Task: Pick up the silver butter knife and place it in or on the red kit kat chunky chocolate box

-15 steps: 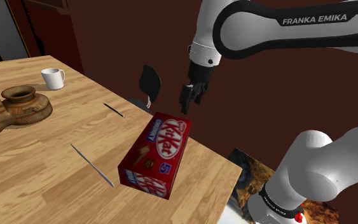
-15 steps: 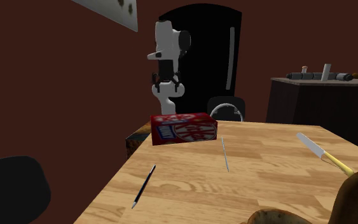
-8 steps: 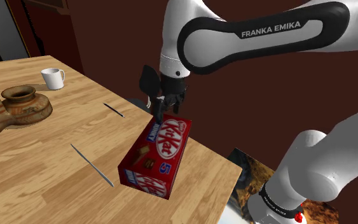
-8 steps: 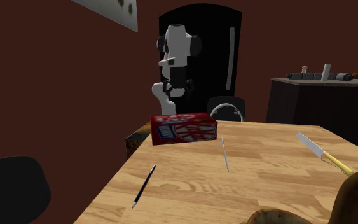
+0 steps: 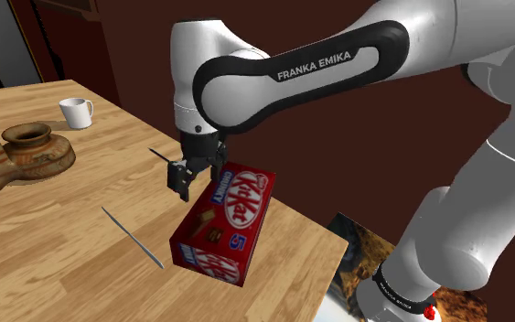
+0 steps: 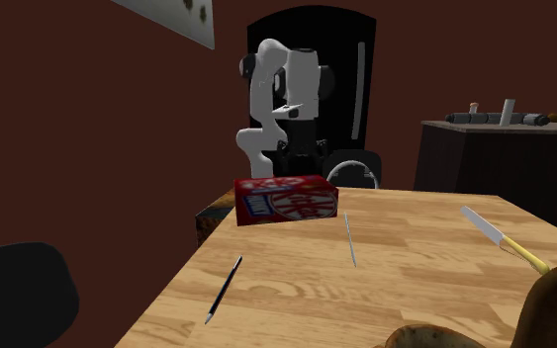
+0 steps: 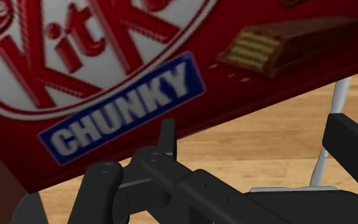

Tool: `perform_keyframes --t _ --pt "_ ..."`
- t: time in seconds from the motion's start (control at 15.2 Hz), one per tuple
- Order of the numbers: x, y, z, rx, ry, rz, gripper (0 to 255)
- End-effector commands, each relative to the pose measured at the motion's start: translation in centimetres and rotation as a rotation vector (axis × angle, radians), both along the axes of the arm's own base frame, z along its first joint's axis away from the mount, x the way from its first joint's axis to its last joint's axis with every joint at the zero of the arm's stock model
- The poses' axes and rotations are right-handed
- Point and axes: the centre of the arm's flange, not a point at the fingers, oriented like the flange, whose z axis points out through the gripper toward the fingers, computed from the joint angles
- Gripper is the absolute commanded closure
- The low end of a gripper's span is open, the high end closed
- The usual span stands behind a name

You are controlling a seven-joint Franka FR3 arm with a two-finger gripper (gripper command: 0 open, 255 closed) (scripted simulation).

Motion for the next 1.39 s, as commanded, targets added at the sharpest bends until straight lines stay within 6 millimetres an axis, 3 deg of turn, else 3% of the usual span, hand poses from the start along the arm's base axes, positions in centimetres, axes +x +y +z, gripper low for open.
perform_keyframes --t 0.0,0.73,1.32 --pt "1.1 2.5 -1.1 -0.003 0.006 -0.003 0" --pt "7.7 14.5 -7.1 -0.025 0.043 -0.015 0" --pt "7.5 14.6 -11.2 -0.025 0.044 -0.015 0"
